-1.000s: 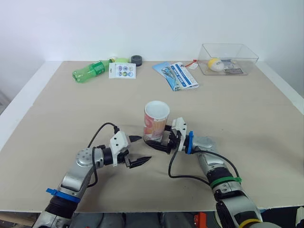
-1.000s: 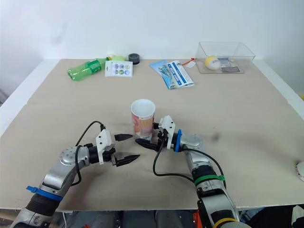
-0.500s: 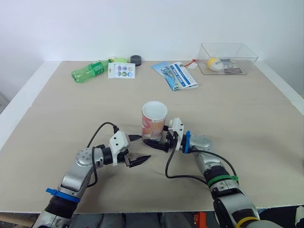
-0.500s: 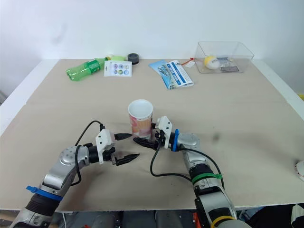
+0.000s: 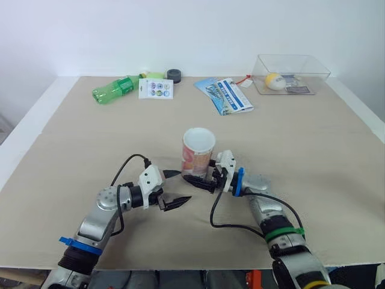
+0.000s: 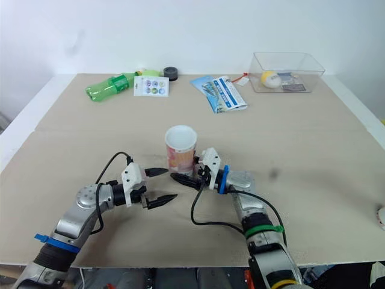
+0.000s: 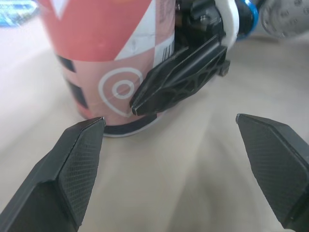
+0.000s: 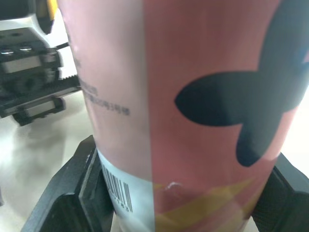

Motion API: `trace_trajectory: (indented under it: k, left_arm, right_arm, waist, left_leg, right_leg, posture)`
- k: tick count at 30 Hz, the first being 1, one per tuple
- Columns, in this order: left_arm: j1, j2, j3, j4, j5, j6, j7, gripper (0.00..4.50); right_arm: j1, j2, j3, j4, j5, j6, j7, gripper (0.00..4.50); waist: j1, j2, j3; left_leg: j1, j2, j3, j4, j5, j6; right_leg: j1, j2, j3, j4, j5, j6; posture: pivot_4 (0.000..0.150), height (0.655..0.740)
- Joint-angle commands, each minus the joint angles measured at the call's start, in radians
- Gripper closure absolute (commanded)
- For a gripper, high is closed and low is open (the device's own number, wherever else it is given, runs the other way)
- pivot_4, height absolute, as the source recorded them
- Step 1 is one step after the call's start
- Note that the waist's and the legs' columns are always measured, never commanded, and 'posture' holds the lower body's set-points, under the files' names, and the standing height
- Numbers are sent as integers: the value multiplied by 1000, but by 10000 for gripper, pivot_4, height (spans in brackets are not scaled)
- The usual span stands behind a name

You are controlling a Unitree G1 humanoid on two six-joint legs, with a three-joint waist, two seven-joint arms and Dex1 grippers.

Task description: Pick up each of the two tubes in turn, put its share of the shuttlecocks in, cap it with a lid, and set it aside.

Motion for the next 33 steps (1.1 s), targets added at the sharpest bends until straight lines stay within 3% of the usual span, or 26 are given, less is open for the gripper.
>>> trace_trajectory:
  k: [1,6,11,18,28,30,31,33]
  left_arm:
    - [-23,-30,58,-62,-65,-47,15,0]
    - [-23,-45,54,-125,-107,-34,3,0]
    - [-43,-48,4,-134,-136,-14,-67,0]
    - [-91,-20,-78,-131,-132,-13,-204,0]
    - [-127,-30,-96,-95,-105,-17,-214,0]
    - [-126,-29,-98,-95,-102,-16,-213,0]
    - [-123,-28,-100,-96,-99,-16,-213,0]
    - [-117,-28,-103,-98,-95,-18,-211,0]
  right_arm:
    - [67,-41,-102,-180,65,84,-114,12804]
    - [212,-97,-236,-361,98,174,-278,12804]
    - [275,-130,-404,-357,53,132,-501,12804]
    - [272,-204,-573,-197,32,93,-695,12804]
    - [198,-255,-605,30,52,60,-726,12804]
    - [189,-253,-609,51,76,65,-712,3239]
    - [190,-255,-606,61,80,59,-702,591]
    - [198,-260,-596,74,70,47,-699,591]
  waist:
    - [3,0,0]
    - [12,0,0]
    - [12,0,0]
    - [18,0,1]
    - [2,0,1]
    - [1,0,1]
    - [1,0,1]
    - [1,0,0]
  left_leg:
    - [-1,0,0,0,0,0]
    - [-2,-2,0,0,-3,-4]
    - [0,-2,0,-1,-3,-3]
    - [-1,-3,1,-1,-3,-3]
    - [1,-3,0,-1,-3,-2]
    - [1,-3,0,-1,-3,-2]
    - [1,-3,0,-1,-3,-2]
    - [0,-3,0,-1,-3,-2]
  right_leg:
    - [0,0,0,0,-1,1]
    - [0,-2,0,-1,-5,3]
    - [0,-1,0,0,-6,2]
    - [1,-3,0,-1,-6,2]
    - [2,-2,1,-1,-6,2]
    - [3,-2,1,-1,-6,2]
    - [3,-2,1,-1,-6,2]
    - [2,-2,1,-1,-6,2]
  posture:
    - [1500,7400]
    - [1500,7400]
    - [1500,7400]
    - [1500,7400]
    - [1500,7400]
    - [1500,7400]
    - [1500,7400]
    - [1500,7400]
